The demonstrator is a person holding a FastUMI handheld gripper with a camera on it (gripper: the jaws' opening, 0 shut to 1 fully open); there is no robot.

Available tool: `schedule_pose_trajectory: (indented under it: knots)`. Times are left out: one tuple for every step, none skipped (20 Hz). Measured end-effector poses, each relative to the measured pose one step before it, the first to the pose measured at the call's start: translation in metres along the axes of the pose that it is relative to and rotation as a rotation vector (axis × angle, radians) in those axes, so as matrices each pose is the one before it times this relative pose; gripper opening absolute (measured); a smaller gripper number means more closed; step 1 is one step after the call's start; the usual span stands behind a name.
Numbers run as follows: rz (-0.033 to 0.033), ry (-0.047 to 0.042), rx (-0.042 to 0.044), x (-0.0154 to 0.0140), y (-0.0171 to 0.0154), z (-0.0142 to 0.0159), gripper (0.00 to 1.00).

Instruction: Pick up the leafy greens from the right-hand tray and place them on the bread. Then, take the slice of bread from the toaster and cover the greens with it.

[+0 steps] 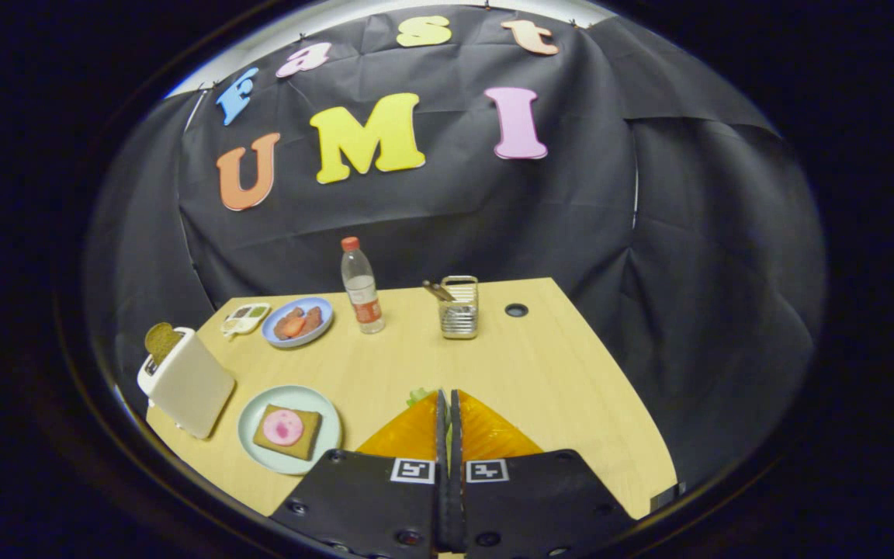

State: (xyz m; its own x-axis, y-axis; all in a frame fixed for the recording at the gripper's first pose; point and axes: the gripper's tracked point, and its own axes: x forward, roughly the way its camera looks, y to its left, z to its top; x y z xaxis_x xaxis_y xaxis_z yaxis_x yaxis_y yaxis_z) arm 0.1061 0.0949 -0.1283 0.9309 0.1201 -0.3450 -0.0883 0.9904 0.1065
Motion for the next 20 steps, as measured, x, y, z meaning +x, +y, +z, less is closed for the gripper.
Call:
schedule_pose_trajectory:
  knots:
    - [0.00884,-0.00056,-0.00032,-0.00297,0.01302,0.00173,0.00]
    - [0.01425,-0.00076,0.00292,-0.00450,0.01784,0.00358,0.00]
    - [0.01070,-0.00621,-0.00137,-0.00284,0.01764,0.00252,0.00]
    - [0.01452,-0.00713,-0.00699,-0.00323,0.01934,0.00298,0.00]
    - [0.01440,-0.00491,-0.00731,-0.00221,0.01998,-0.00025,0.00]
    - [0.02332,0.00213,-0.00310,-0.00104,0.02394,0.00008,0.00]
    - [0.02156,0.00017,0.00310,0.00049,0.01961,-0.00151,0.00]
    - [0.02071,0.00363,0.00885,0.00223,0.02171,-0.00194,0.00]
    - [0.01921,0.00422,0.00877,0.00471,0.01801,-0.00312,0.00]
    - [0.01892,0.01119,0.01353,0.00533,0.02150,-0.00492,0.00]
    - [0.02240,0.01084,0.02109,0.00522,0.01856,-0.00566,0.00]
    - [0.02022,0.01214,0.02167,0.00591,0.01794,-0.00495,0.00]
    - [0.01678,0.01183,0.01423,0.00617,0.01418,-0.00539,0.00]
    - [0.01679,0.01075,0.02141,0.00731,0.01545,-0.00489,0.00]
    - [0.01533,0.00803,0.02294,0.00667,0.01201,-0.00307,0.00]
    - [0.01511,0.00534,0.02442,0.00733,0.00957,-0.00388,0.00]
    - [0.00763,0.00771,0.02129,0.00891,0.00537,-0.00628,0.00]
    - [0.00043,0.01103,0.02403,0.00755,0.00138,-0.00554,0.00]
    - [-0.00511,0.01326,0.02796,0.00726,-0.00195,-0.00519,0.00]
    - [-0.01061,0.01350,0.02623,0.00758,-0.00571,-0.00445,0.00]
